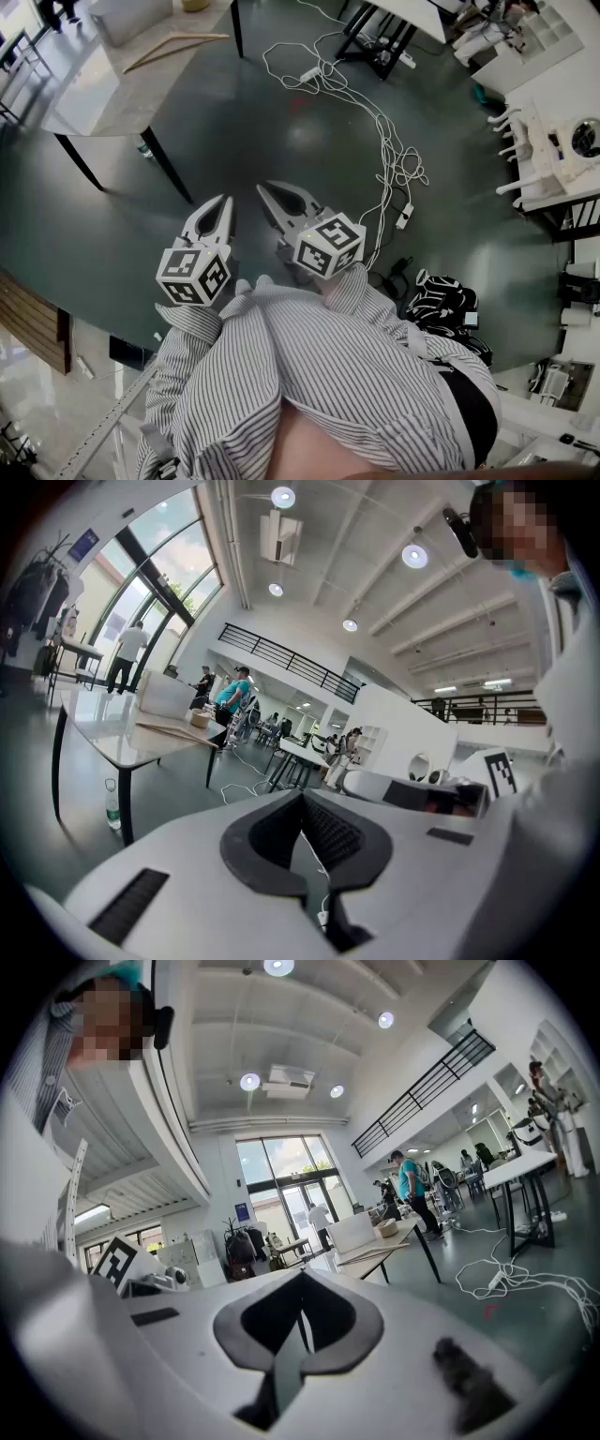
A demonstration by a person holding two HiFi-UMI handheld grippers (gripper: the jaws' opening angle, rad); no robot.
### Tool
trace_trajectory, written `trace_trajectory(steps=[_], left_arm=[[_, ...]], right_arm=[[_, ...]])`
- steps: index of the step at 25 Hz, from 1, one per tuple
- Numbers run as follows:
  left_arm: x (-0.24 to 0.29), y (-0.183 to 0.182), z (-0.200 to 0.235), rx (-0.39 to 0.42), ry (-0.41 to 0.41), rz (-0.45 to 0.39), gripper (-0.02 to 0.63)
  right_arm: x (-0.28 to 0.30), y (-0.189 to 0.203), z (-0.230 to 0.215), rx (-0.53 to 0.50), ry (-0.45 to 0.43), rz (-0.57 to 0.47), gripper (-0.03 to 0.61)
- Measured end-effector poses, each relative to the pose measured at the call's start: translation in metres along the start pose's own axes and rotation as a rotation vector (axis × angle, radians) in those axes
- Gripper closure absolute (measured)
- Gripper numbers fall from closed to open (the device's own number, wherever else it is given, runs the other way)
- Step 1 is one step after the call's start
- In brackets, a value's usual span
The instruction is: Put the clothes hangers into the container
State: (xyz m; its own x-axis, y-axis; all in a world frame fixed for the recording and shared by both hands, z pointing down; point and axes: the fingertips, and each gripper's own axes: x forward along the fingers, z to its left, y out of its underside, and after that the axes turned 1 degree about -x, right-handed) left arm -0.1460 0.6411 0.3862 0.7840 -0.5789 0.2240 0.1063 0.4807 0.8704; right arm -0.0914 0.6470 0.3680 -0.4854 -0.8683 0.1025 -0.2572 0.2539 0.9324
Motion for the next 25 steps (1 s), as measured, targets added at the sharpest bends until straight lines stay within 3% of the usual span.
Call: trace_trajectory(steps=[4,7,14,18,20,25], left_arm=[[0.005,-0.015,0.004,0.041,-0.047,-0.018,0.603],[0.000,-0.018,0.006,0.031,-0.083,-0.055,0.603],[-0.002,0.007,0.006,-0.131,-0.075,-0.048,0.604],[0.000,0.014,0.001,-0.162,-0.065,-0.043,0.604],[0.008,0.018,-0.009,-0.143,-0.041,-0.039,0.604],[0.023,0.020,-0.030,-0.003,-0.013,0.006,0.604]], right_arm=[[0.001,-0.005,0.000,-0.065,0.008,0.023,0.565],[0.001,-0.007,0.002,-0.042,-0.001,0.019,0.565],[-0.003,0.002,-0.004,-0.014,0.030,0.055,0.565],[-0.013,0.002,0.001,-0.003,0.024,0.011,0.565],[-0.019,0.005,-0.003,-0.002,0.026,0.012,0.563],[-0.028,0.008,-0.021,-0.020,0.057,0.027,0.563]])
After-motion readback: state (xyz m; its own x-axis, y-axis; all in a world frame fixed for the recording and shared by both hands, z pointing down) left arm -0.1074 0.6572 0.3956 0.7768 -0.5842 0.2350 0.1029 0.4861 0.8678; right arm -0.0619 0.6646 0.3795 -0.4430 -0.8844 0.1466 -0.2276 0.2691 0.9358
